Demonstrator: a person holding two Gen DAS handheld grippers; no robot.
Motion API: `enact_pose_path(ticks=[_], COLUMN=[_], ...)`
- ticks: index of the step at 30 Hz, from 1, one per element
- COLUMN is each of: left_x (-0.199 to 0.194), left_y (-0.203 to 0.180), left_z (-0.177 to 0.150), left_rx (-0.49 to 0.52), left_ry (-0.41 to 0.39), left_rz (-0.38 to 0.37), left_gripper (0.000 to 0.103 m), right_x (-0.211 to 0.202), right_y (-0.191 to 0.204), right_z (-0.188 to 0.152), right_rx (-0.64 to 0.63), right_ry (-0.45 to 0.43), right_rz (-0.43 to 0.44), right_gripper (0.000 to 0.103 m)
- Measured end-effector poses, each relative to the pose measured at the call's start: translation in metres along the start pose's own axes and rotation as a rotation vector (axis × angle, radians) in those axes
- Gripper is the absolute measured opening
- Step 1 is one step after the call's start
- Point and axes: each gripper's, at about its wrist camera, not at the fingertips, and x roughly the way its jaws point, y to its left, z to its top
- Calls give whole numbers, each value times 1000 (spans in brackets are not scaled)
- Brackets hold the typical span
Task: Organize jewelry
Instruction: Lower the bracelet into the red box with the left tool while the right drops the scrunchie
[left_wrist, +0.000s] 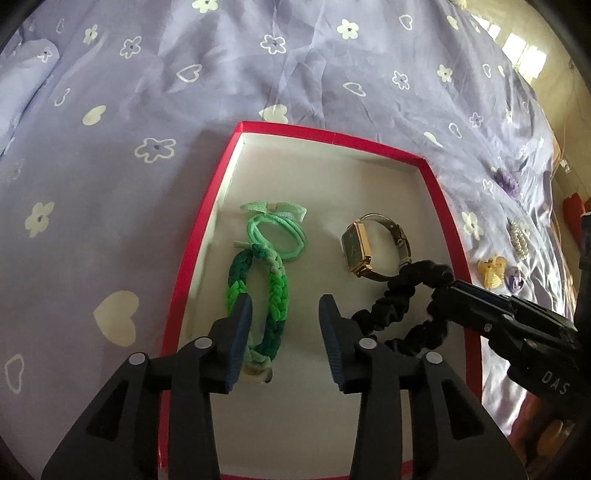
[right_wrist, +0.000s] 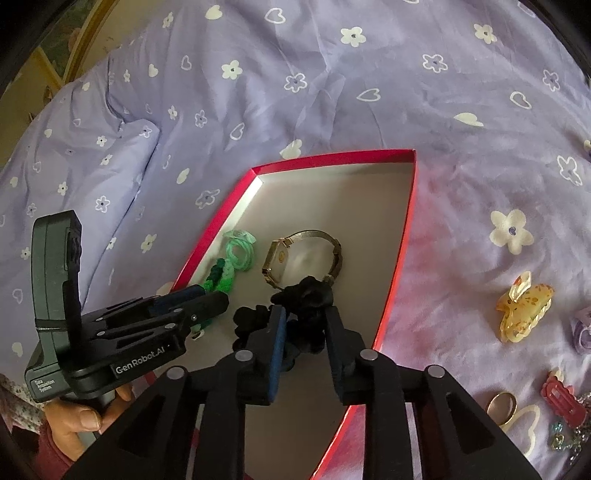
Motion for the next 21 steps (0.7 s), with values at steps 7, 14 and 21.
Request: enact_pose_path(ticks=[7,14,21], left_x=[-19,-52,-67], left_y=[3,-7,-36], left_z=[-3,-7,-15], left_rx=[-21,-55,-21], left_ry=[-28,-107,-122], left_rz=[1,-34,-79], left_gripper=[41,41,43], right_x=[-18,-61,-97], right_y=[-3,-17,-42], right_z=[-2,-13,-26], right_rx=[17,47,90], right_ry=[-43,-138,-187], right_rz=[15,16,-10], right_gripper=[37,44,44])
